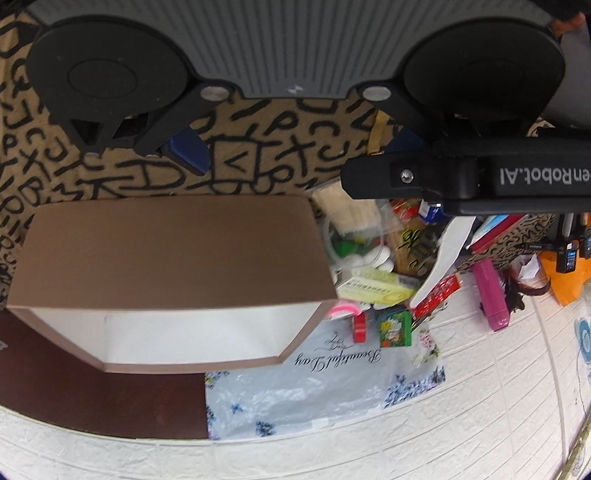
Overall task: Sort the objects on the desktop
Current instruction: 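Withdraw the left tool from the box toward the gold wristwatch, then grasp the gold wristwatch by its band with the left tool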
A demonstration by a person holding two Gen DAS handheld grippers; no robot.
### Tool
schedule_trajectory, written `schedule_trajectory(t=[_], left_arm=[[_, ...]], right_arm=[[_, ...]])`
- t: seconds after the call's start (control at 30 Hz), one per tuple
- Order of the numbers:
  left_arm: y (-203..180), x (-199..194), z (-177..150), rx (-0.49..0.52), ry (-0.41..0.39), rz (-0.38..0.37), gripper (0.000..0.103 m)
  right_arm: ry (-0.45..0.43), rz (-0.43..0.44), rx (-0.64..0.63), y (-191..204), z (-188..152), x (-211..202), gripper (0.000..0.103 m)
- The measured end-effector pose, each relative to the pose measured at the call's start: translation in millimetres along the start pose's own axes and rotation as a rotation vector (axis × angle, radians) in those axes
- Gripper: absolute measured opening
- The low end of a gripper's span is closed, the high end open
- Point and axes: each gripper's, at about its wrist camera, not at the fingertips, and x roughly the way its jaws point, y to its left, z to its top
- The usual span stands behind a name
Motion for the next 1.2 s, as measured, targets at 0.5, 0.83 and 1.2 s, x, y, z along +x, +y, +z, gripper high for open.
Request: schedule_trajectory(t=[0.5,0.83,1.2], left_arm=[[47,-20,-19,-0.076,0.012,0.062,0.096],[42,-7,-8,-0.037,0.015,0.017,0.095],[38,41,7,0.013,0.067,0.044,0.074]], right_arm=[[0.081,0.08,-0.039,38,-22,21,0.098],[0.102,0.076,-0.167,60,-36,36,0.082],[0.098,0.065,-0.208,62,-37,44,0.059]])
